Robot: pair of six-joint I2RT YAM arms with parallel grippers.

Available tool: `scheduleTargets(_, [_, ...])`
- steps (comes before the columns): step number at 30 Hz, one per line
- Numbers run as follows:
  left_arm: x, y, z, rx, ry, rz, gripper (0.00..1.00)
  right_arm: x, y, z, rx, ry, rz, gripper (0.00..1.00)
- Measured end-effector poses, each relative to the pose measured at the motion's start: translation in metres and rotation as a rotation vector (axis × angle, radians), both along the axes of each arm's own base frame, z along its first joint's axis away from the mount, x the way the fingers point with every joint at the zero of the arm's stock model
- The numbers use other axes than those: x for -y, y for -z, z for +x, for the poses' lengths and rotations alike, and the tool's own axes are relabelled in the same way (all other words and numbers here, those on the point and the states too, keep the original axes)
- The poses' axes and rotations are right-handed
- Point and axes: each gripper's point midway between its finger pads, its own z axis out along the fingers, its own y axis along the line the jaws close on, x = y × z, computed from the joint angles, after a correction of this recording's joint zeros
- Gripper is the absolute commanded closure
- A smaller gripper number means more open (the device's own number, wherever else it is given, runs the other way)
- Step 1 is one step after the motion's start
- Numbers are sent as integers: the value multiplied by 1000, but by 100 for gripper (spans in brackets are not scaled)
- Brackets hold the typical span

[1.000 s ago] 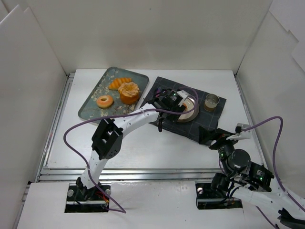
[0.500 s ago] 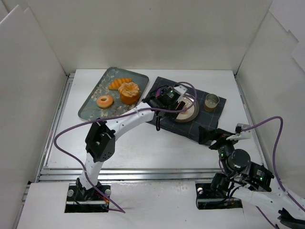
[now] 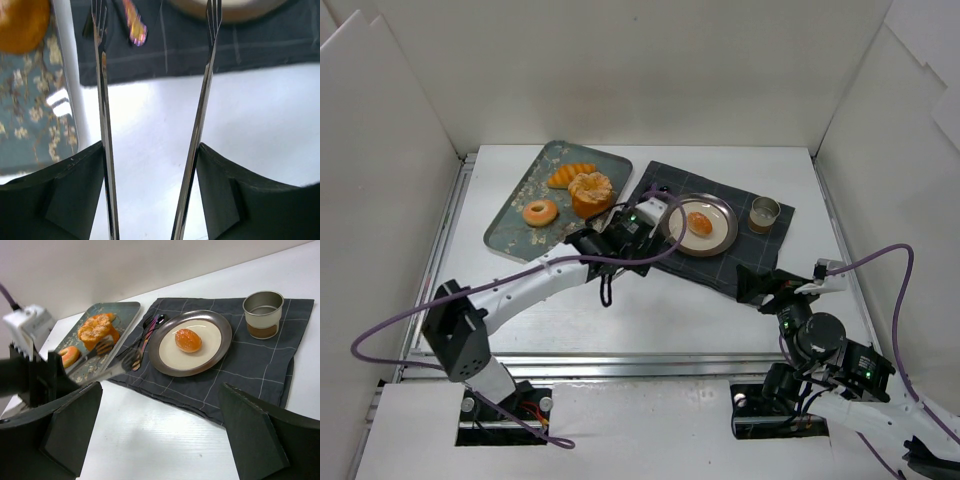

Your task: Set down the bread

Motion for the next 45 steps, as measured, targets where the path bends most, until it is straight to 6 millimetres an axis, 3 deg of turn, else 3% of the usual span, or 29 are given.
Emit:
scheduleTargets(8, [-67,77,-61,-125,-83,73,36,-3,0,-1,-2,-19,4,2])
scheduleTargets(12, [-87,89,-83,-139,-101,43,32,-4,0,-1,-2,-25,6,2])
scheduleTargets(19, [-85,75,-92,-103,-88,-89,25,-4,0,-2,-3,-26,8,2])
scheduleTargets(32, [-90,109,-94,-176,-102,-47,23,-4,0,-2,-4,-26,7,2])
scheduleTargets(39, [-92,117,-91,-187,-111,-39,23,-4,0,-2,-2,-29,10,2])
scheduleTargets(45, [-97,126,-89,-204,-137,-13,33,-3,-2,-3,4,-31,22,2])
